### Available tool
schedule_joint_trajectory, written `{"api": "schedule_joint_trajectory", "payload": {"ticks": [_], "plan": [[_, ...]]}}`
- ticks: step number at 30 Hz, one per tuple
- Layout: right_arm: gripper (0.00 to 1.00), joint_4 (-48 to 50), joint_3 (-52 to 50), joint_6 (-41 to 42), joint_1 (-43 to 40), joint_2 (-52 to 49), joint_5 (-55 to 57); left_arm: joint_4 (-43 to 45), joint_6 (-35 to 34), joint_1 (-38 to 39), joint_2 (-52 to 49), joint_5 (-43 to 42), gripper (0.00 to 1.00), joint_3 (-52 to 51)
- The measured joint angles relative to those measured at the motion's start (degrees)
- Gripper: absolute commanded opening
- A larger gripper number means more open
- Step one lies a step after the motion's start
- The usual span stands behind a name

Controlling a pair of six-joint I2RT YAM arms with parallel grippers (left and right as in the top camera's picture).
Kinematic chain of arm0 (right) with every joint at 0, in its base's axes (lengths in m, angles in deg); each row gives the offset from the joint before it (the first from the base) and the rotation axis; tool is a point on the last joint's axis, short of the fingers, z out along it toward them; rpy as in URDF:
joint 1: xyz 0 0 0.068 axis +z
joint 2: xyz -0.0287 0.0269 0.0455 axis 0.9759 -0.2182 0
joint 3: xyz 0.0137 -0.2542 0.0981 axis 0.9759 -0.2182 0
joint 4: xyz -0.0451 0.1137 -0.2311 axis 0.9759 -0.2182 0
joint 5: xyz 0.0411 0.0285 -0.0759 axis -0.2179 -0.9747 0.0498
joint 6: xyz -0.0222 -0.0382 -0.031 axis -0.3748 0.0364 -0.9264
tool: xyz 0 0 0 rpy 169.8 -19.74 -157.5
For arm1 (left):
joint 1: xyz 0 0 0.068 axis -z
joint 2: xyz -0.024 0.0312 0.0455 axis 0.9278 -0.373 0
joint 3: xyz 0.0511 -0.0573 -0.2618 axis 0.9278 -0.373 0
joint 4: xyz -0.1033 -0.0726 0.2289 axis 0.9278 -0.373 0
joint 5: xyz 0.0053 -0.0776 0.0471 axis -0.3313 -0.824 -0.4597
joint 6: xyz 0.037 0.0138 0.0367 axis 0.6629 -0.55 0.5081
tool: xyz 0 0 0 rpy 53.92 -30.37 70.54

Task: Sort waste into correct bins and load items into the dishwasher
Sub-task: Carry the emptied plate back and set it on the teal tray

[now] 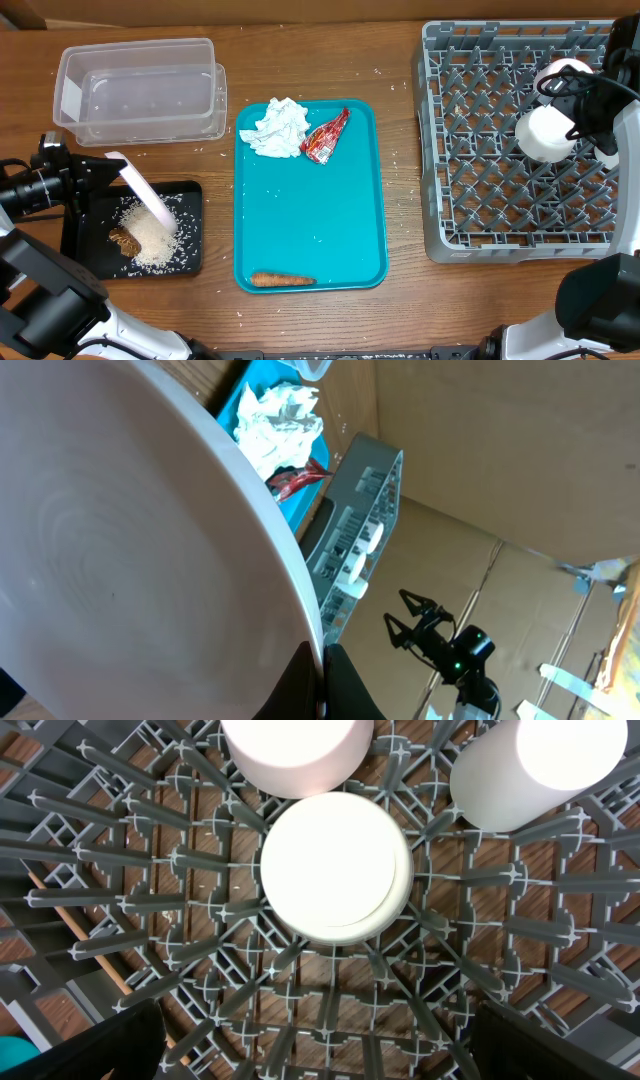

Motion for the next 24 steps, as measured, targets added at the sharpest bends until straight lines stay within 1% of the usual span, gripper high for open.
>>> {"api": "schedule_joint_trajectory", "payload": {"ticks": [7,11,16,20,24], "plan": [[1.0,-0.02,0.0,0.0,0.0,0.0,0.0,0.0,0.44,0.7,0.02,0.44,0.04,-0.2],[1.0,0.0,0.0,0.0,0.0,0.0,0.0,0.02,0.7,3.28,1.14,0.94,0.04,-0.26],[1.0,0.0,0.0,-0.02,0.0,0.0,0.0,0.0,1.29,9.27,6.56,1.09,0.04,-0.42],[1.0,0.0,0.0,0.0,0.0,0.0,0.0,0.0,1.36,15.82,11.56,1.25,0.04,-0.42],[1.0,-0.04,0.0,0.0,0.0,0.0,0.0,1.77,1.42,23.23,13.97,1.92,0.04,-0.42]]}}
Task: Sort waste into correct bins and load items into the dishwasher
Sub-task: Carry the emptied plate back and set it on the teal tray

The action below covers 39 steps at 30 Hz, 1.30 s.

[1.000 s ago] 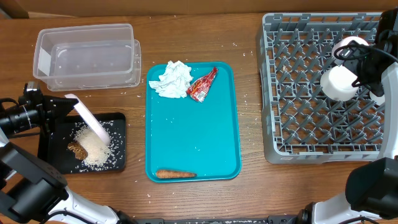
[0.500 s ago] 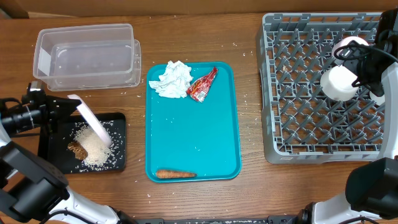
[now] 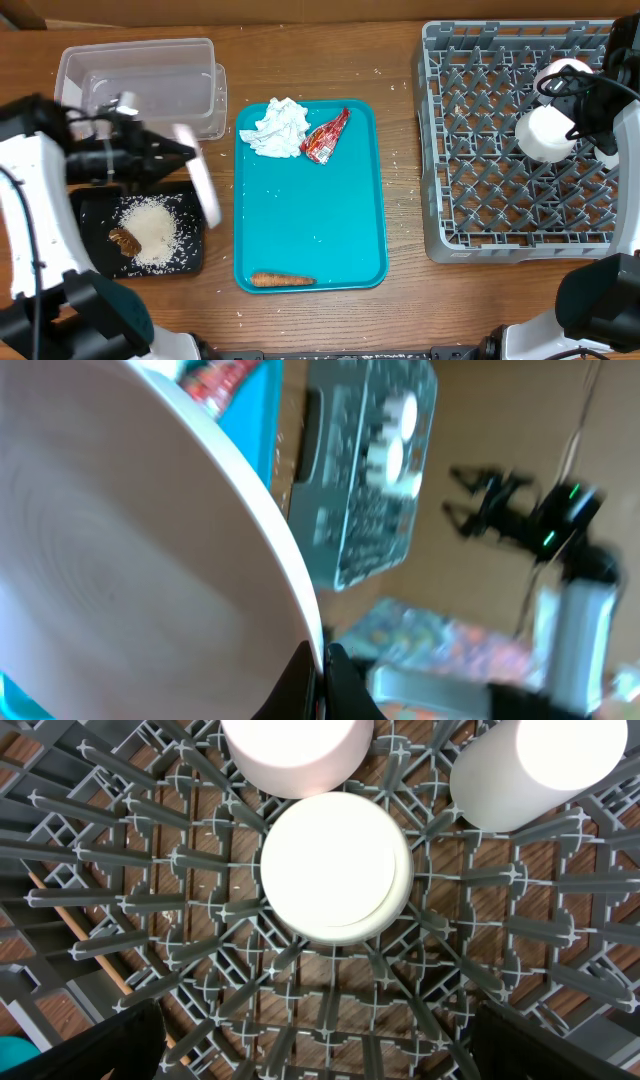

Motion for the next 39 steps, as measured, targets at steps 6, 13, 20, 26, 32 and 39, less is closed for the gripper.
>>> {"api": "schedule_joint_trajectory", "payload": {"ticks": [6,13,20,26,32,39], "plan": [[1.0,0.07,0.0,0.02,0.0,0.0,0.0,10.93,-6.69,14.08,0.07,6.75,0.04,-0.07],[1.0,0.07,0.0,0.0,0.0,0.0,0.0,24.33,-23.26,35.32,0.07,25.64,0.04,-0.07],[1.0,0.04,0.0,0.0,0.0,0.0,0.0,28.41,-35.54,53.27,0.07,46.97,0.04,-0.07],[1.0,0.04,0.0,0.0,0.0,0.0,0.0,29.7,-43.1,62.79,-1.57,61.66,0.04,-0.07],[1.0,0.07,0.0,0.0,0.0,0.0,0.0,32.0,-45.48,64.54,-10.16,66.07,0.04,-0.07],[1.0,0.04,0.0,0.02,0.0,0.0,0.0,32.54,-46.29,64.54,-17.79,63.91,0.19,-0.07]]}}
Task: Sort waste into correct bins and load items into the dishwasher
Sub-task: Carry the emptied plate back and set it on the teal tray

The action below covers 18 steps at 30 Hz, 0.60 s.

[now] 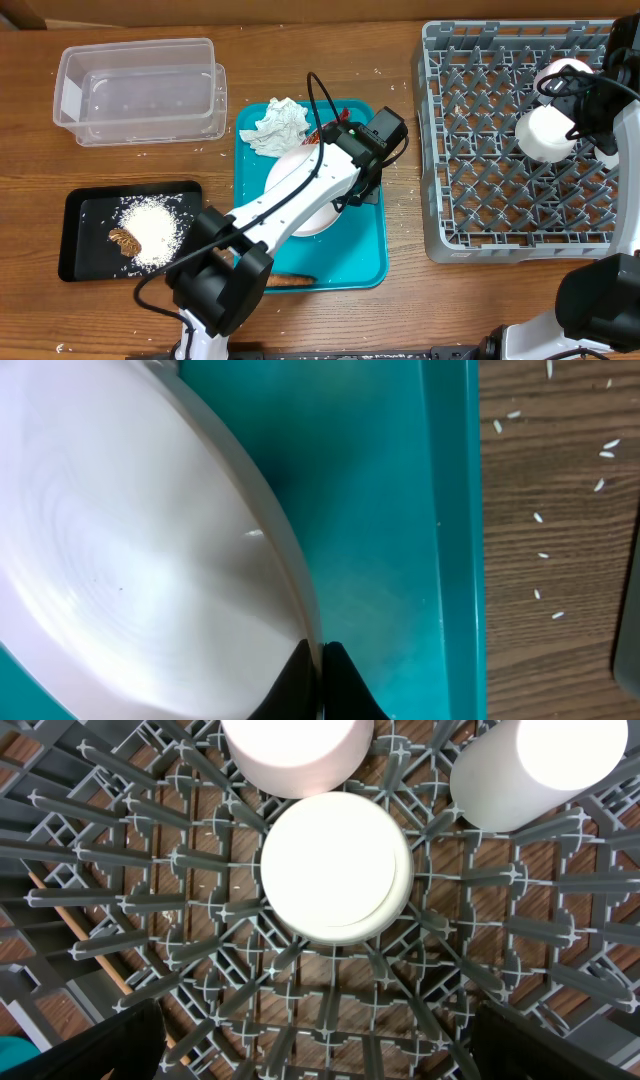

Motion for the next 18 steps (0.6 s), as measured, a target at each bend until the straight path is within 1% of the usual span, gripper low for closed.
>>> {"api": "schedule_joint_trajectory", "payload": {"ticks": [1,2,7,10,13,18], "plan": [[1.0,0.0,0.0,-0.02,0.0,0.0,0.0,0.02,-0.07,0.0,-0.33,-0.48,0.28,0.0],[1.0,0.02,0.0,-0.02,0.0,0.0,0.0,0.02,-0.04,0.0,-0.57,-0.81,0.32,0.0],[1.0,0.0,0.0,-0.02,0.0,0.0,0.0,-0.28,-0.2,0.0,-0.9,-1.86,0.32,0.0],[1.0,0.0,0.0,-0.02,0.0,0.0,0.0,-2.12,0.09,0.0,-0.92,-1.86,0.31,0.11],[1.0,-0.02,0.0,-0.02,0.0,0.0,0.0,-6.73,0.2,-0.07,-1.01,-1.77,0.31,1.2],[1.0,-0.02,0.0,0.0,0.0,0.0,-0.02,-15.04,0.17,-1.88,-1.14,0.09,0.31,8.7]]}}
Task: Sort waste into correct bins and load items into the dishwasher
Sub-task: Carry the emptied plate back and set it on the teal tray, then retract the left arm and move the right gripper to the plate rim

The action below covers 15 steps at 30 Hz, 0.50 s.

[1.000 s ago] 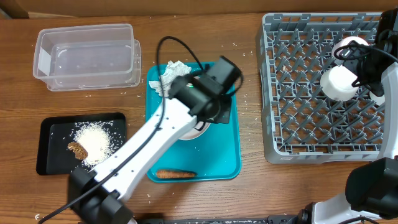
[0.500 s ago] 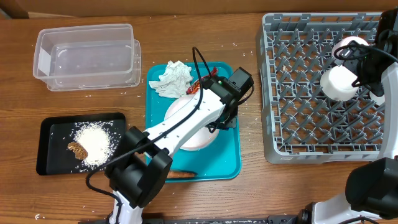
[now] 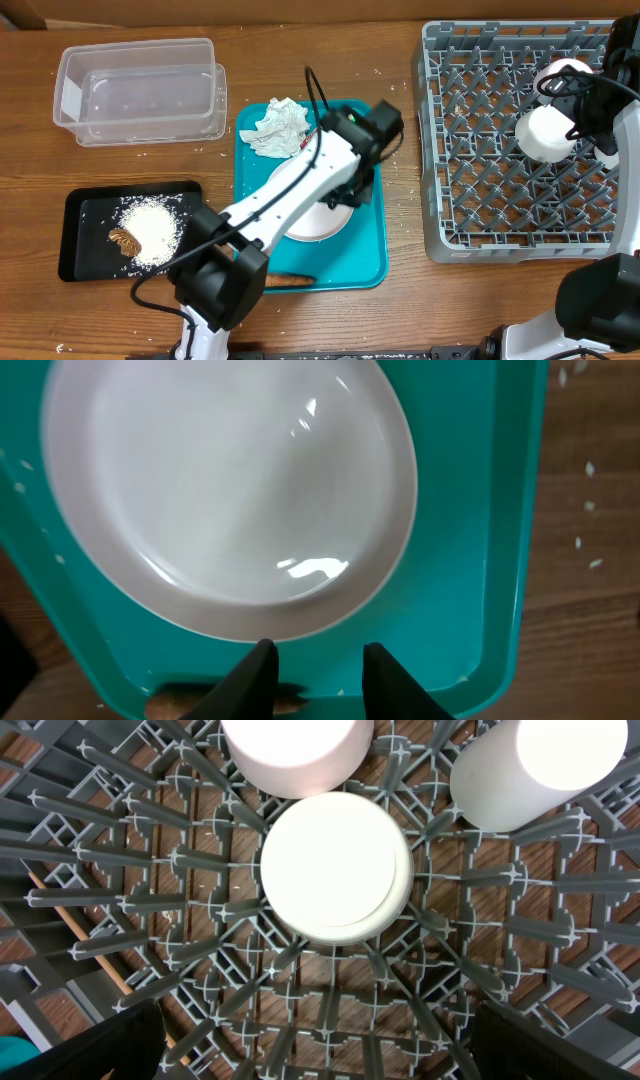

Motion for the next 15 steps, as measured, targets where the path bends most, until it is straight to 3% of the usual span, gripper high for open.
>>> {"api": "schedule_joint_trajectory", "payload": {"ticks": [4,6,8,15], "plan": [[1.0,0.02,0.0,-0.02,0.0,0.0,0.02,-3.43,0.0,-4.09,0.0,2.8,0.33,5.42],[1.0,-0.02,0.0,-0.02,0.0,0.0,0.02,-4.33,0.0,-8.17,0.02,4.17,0.43,7.48],[1.0,0.02,0.0,-0.02,0.0,0.0,0.02,-4.61,-0.07,-11.85,0.13,4.68,0.92,8.22],[1.0,0.26,0.0,0.0,0.0,0.0,-1.05,-7.76,0.02,-30.38,0.35,2.27,0.95,9.44]]}}
